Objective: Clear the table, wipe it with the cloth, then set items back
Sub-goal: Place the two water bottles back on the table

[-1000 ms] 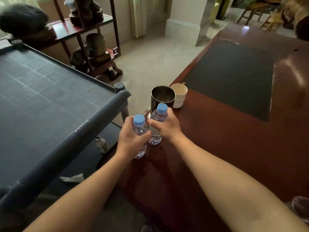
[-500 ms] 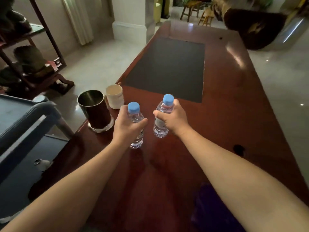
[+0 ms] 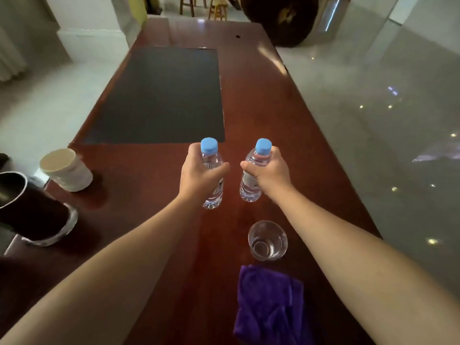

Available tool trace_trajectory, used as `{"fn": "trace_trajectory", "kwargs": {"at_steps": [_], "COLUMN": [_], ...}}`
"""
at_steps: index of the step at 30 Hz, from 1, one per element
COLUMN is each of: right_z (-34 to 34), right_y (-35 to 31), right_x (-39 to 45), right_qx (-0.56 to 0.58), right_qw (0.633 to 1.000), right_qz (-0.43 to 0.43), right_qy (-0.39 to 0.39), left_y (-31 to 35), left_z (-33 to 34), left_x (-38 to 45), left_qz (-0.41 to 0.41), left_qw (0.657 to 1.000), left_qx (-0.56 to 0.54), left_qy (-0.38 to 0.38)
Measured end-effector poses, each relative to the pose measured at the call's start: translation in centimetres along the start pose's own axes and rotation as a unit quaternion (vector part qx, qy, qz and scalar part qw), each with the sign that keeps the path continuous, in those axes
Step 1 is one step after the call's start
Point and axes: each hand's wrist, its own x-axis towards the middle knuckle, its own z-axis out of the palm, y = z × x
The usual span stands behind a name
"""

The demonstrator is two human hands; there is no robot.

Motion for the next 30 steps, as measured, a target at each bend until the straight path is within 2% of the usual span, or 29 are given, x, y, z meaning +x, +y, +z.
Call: {"fn": "trace_trajectory", "kwargs": {"at_steps": [7,16,25,30], "right_z": [-1.7,-1.3,-1.5,-1.5], "right_y": [3.6,4.7,5.2,4.9], "right_x": [1.3,1.9,2.0,1.8], "right_qx": [0.003,0.013,0.027,0.038], "right_qw": [0.998,0.998,0.998,0.997], "right_qz": [0.04,0.05,0.059,0.067], "right_qy": [0.051,0.032,0.0,-0.002], "left_y": [-0.1,-1.3,-3.0,-3.1], "left_z": [5.0,7.0,7.0,6.5], "left_x": [1.9,2.9,2.9,2.7], "left_qz": [0.002,0.0,-0.017,-0.018], "left_qw": [0.999,0.998,0.999,0.998], "left_qx": [0.011,0.022,0.018,0.021], "left_qy": [-0.043,-0.055,-0.032,-0.051]}}
